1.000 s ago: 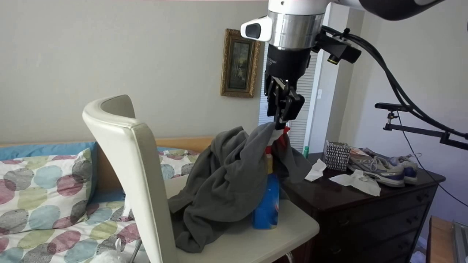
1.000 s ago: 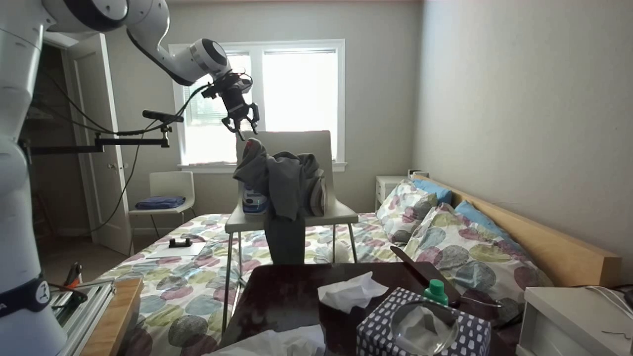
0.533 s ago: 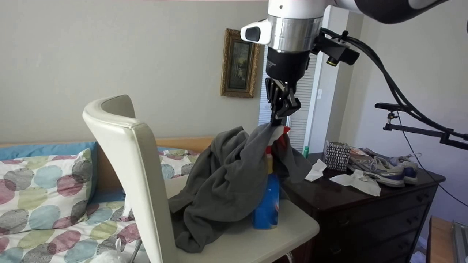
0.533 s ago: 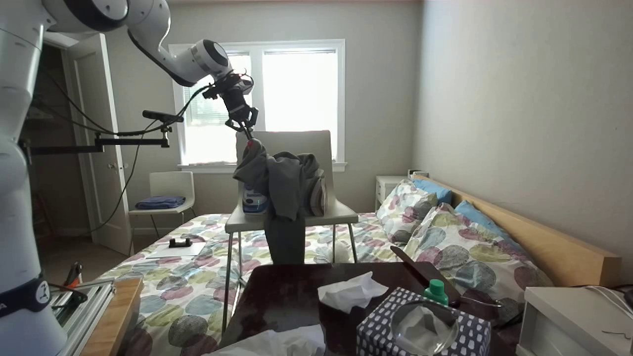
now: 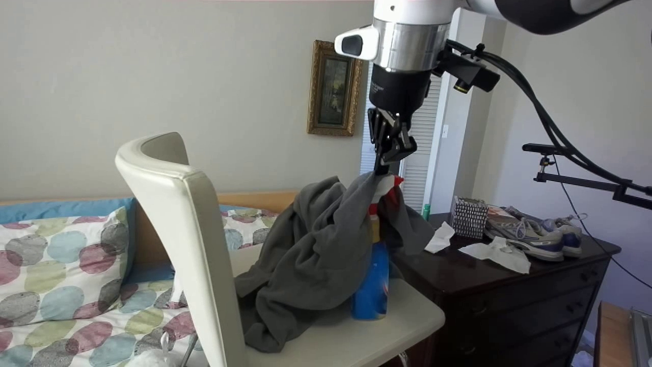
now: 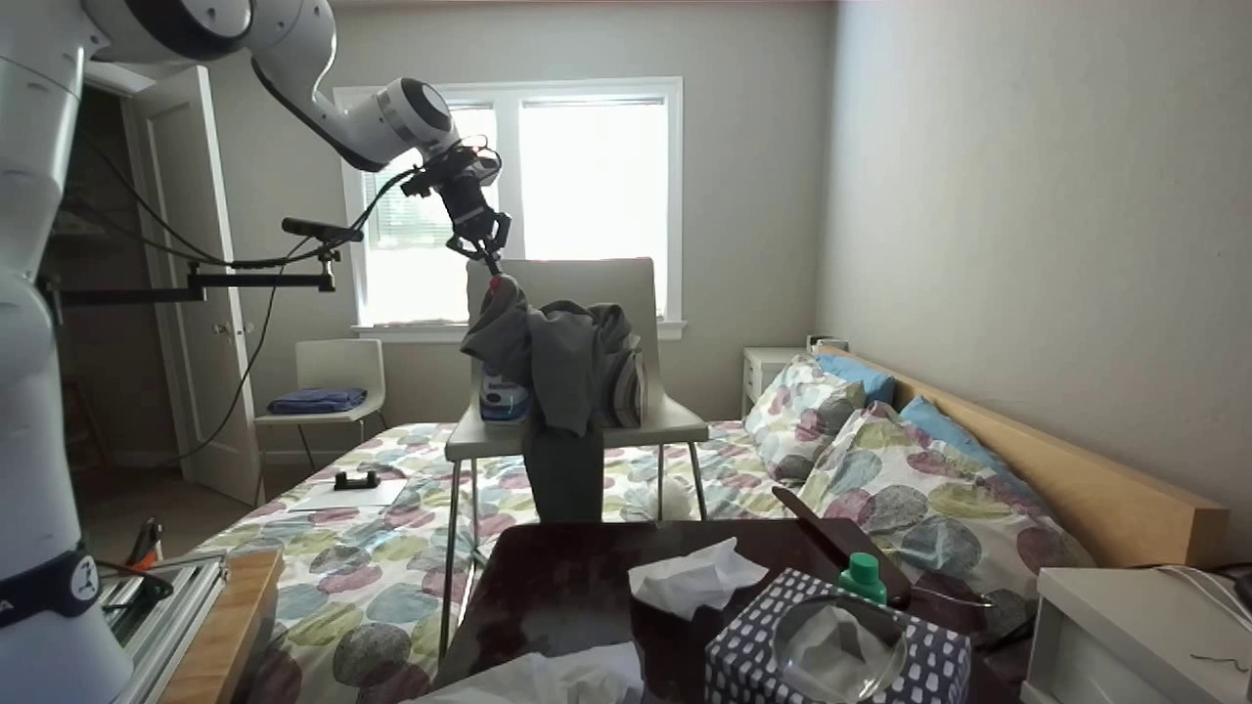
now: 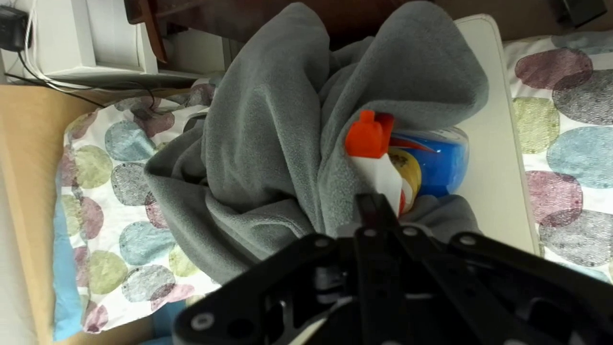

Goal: Remove the jersey from the top of the bottle

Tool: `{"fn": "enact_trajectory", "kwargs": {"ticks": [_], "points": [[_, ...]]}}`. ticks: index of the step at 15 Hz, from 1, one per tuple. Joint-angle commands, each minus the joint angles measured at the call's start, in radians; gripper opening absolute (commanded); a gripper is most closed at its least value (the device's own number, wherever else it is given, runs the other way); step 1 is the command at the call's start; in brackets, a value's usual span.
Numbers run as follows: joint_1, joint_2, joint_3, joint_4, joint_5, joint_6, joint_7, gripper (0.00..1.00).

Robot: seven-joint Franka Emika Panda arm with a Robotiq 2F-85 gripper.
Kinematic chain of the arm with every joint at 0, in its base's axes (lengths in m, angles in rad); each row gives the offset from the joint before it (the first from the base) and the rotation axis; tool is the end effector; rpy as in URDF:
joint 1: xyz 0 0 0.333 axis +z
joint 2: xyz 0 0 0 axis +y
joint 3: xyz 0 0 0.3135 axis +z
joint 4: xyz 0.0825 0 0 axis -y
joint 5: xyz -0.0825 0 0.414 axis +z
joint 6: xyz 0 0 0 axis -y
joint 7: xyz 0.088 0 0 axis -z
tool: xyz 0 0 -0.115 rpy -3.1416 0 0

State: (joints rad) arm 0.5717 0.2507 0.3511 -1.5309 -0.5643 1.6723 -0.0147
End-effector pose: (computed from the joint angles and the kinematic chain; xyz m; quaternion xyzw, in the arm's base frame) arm 0.4575 0.4749 0.5066 0.8485 0.4726 0.0623 0.2299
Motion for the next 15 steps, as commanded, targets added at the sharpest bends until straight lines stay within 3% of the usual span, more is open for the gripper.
{"fn": "enact_trajectory", "kwargs": {"ticks": [1, 7, 15], "points": [[0.007, -0.009, 0.005, 0.045, -0.052, 0.047, -0.004, 0.0], [0.036, 0.042, -0.013, 0.199, -0.283, 0.143, 0.055, 0.0], [0.026, 0.186, -0.046, 0.223, -0.323, 0.243, -0.004, 0.0]]}}
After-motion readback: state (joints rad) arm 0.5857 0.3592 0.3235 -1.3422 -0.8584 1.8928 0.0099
